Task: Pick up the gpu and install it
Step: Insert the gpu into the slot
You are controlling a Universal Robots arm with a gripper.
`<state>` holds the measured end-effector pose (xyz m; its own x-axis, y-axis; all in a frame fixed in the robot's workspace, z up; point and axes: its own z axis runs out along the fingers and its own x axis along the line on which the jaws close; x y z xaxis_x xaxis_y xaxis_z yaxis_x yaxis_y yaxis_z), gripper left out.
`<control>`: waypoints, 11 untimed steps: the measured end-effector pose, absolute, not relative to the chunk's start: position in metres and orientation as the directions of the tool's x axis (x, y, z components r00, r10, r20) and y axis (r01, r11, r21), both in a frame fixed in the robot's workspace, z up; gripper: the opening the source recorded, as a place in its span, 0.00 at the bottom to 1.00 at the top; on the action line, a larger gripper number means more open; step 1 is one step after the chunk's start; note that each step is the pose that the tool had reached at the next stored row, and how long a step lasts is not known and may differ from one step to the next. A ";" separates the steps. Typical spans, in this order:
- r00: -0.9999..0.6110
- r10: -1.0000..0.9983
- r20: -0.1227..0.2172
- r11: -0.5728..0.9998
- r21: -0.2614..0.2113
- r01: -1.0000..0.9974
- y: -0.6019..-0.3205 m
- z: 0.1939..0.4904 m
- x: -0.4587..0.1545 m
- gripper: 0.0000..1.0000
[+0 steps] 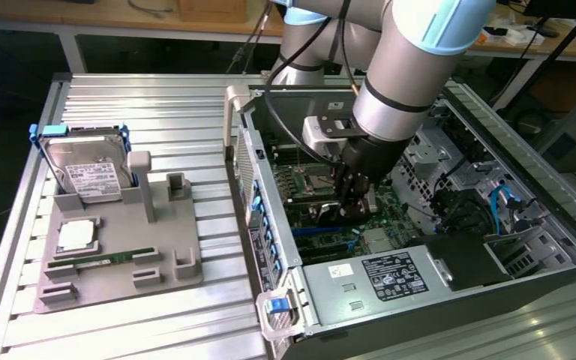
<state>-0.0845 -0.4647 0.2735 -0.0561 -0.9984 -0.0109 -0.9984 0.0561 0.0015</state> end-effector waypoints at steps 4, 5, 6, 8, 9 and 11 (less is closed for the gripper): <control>-0.056 -0.998 -0.011 0.056 0.004 -0.998 -0.465 0.271 -0.085 0.27; -0.056 -0.998 -0.011 0.056 0.005 -0.998 -0.465 0.271 -0.085 0.27; -0.056 -0.998 -0.011 0.056 0.006 -0.998 -0.465 0.271 -0.085 0.27; -0.056 -0.998 -0.010 0.056 0.007 -0.998 -0.465 0.270 -0.085 0.27; -0.056 -0.998 -0.011 0.056 0.008 -0.998 -0.465 0.270 -0.085 0.27; -0.056 -0.998 -0.011 0.056 0.009 -0.998 -0.465 0.270 -0.085 0.27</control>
